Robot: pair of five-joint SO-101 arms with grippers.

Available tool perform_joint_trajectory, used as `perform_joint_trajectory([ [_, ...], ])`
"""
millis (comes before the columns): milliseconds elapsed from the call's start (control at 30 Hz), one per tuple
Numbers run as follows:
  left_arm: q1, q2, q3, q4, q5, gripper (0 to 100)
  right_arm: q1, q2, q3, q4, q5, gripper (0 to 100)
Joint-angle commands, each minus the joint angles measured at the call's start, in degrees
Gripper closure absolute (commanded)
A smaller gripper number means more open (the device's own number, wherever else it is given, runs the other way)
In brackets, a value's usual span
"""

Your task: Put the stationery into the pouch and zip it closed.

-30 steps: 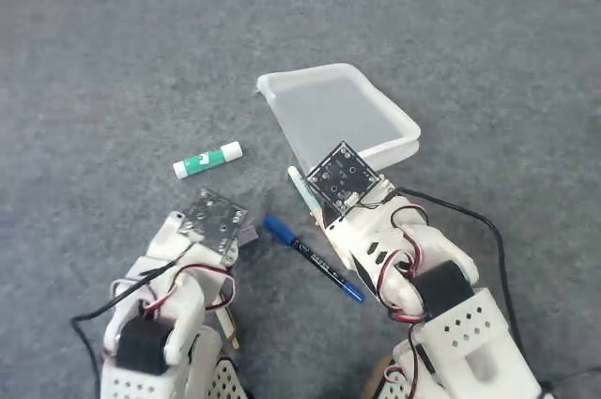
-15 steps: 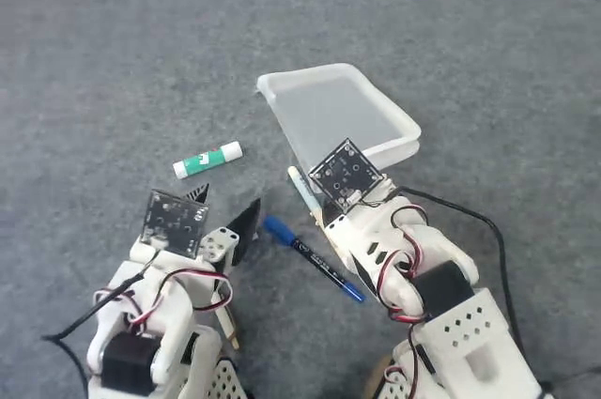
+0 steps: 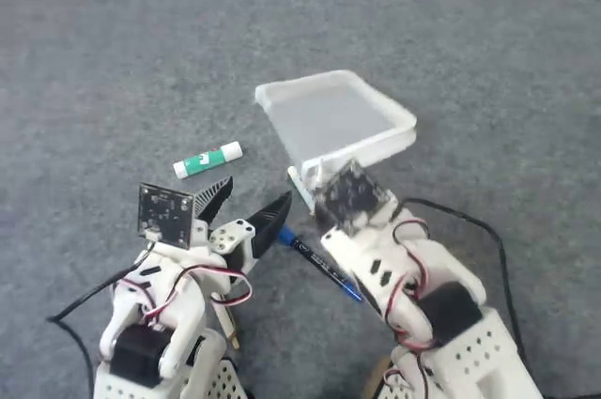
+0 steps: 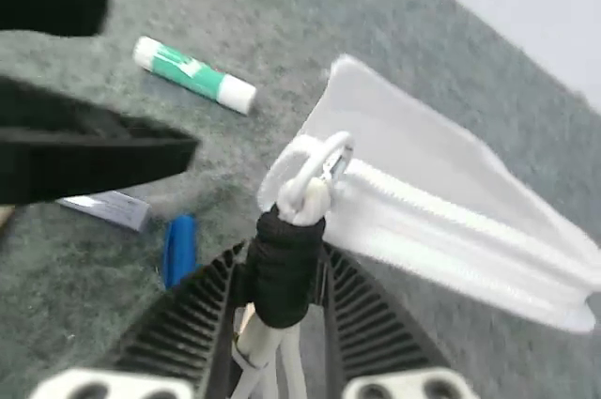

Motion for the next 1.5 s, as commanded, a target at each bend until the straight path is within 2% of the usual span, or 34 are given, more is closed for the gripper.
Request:
perform_joint_trajectory([
  [0, 0.4, -0.7, -0.5, -2.7, 2.3, 71, -2.1, -6.3, 0.9, 0.0, -0.3, 99.1],
  [200, 2.5, -0.7, 0.7, -3.0, 2.4, 71, -2.2, -8.9, 2.1, -0.1, -0.3, 99.1],
  [400, 5.7, -0.7, 1.8, -2.9, 2.4, 71, -5.4, -8.9, 2.5, 0.1, -0.2, 99.1],
  [667, 1.7, -0.7, 3.3, -4.7, 2.4, 71, -5.5, -9.5, 2.7, 0.3, -0.2, 99.1],
  [867, 1.6, -0.7, 7.3, -7.5, 2.3, 72, -5.6, -9.5, 2.7, 0.7, -0.2, 99.1],
  [1333, 1.5, -0.8, 6.9, -7.6, 1.7, 96, -5.0, -8.9, 2.8, 2.2, 1.1, 99.1],
  [1467, 1.1, -0.8, 6.2, -7.3, -1.9, 99, -1.2, -8.8, 2.8, 2.0, 0.9, 99.1],
])
